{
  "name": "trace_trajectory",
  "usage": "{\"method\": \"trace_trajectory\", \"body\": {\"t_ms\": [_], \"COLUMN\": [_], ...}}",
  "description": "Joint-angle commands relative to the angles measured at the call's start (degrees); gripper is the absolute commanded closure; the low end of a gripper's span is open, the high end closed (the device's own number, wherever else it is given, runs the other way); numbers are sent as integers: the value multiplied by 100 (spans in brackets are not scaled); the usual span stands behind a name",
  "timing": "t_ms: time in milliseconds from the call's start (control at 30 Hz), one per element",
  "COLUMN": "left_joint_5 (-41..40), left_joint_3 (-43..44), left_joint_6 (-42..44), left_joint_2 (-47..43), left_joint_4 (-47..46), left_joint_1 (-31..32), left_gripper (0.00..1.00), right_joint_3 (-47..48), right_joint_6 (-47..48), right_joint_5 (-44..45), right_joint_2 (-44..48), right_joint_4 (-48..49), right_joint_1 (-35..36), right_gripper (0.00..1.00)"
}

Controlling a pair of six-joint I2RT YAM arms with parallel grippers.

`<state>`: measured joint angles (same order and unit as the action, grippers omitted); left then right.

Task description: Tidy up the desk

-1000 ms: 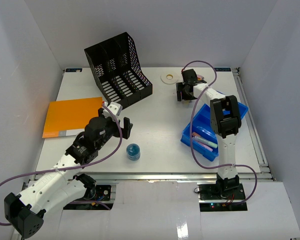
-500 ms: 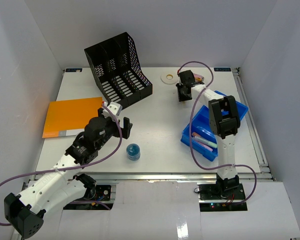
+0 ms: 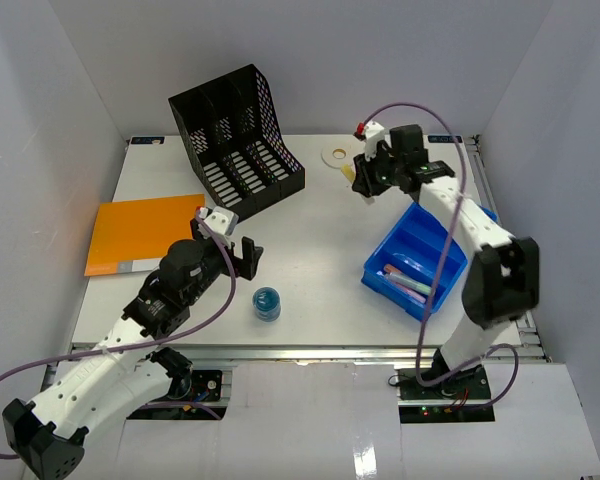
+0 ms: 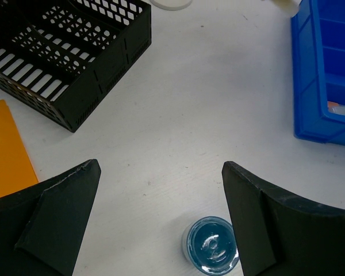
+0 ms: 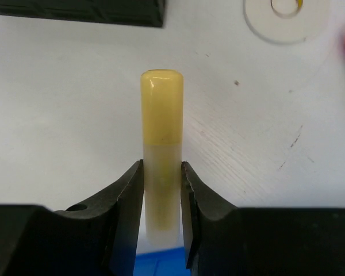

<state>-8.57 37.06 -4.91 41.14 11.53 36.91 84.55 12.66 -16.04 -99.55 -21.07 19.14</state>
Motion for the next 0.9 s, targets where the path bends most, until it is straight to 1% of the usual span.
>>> {"method": "trace_trajectory", "body": {"t_ms": [0, 100, 133, 167, 233, 300, 433, 533, 600, 733, 867], "left_joint_5": [331, 595, 672, 726, 839, 1183, 1383, 1353, 1337, 1187, 1036], "left_joint_3": [-32, -6, -6, 3, -30, -66, -315, -538, -732, -1050, -1200], "left_joint_6": [27, -48, -81, -135, -362, -596, -1633, -2364, -2800, -3269, -3526], "left_joint_2": [-133, -88, -72, -72, -104, -215, -530, -768, -887, -1110, -1107], "left_joint_4": [-141, -142, -143, -151, -176, -163, -8, 153, 278, 450, 601], "left_joint_1": [-17, -17, -17, -17, -17, -17, -26, -18, -25, -26, -26], "left_gripper": [2, 2, 2, 2, 2, 2, 2, 2, 2, 2, 2], "right_joint_3": [-772, -1368, -1670, -2197, -2671, -3192, -3900, -4303, -4391, -4351, -4289], "right_joint_6": [1195, 1527, 1626, 1706, 1941, 2207, 2515, 2685, 2811, 3127, 3404], "right_joint_5": [-1679, -1937, -1939, -1946, -1874, -1752, -1573, -1396, -1395, -1560, -1715], "right_joint_2": [1598, 2522, 2847, 3157, 3919, 4508, 5116, 5268, 5151, 4780, 4388], "right_joint_4": [-658, -1155, -1302, -1381, -1415, -1587, -1865, -1817, -1813, -1795, -1804], "right_joint_1": [-40, -145, -201, -263, -449, -578, -735, -792, -952, -1347, -1625], "right_gripper": [92, 92, 92, 92, 92, 92, 91, 90, 89, 87, 84]}}
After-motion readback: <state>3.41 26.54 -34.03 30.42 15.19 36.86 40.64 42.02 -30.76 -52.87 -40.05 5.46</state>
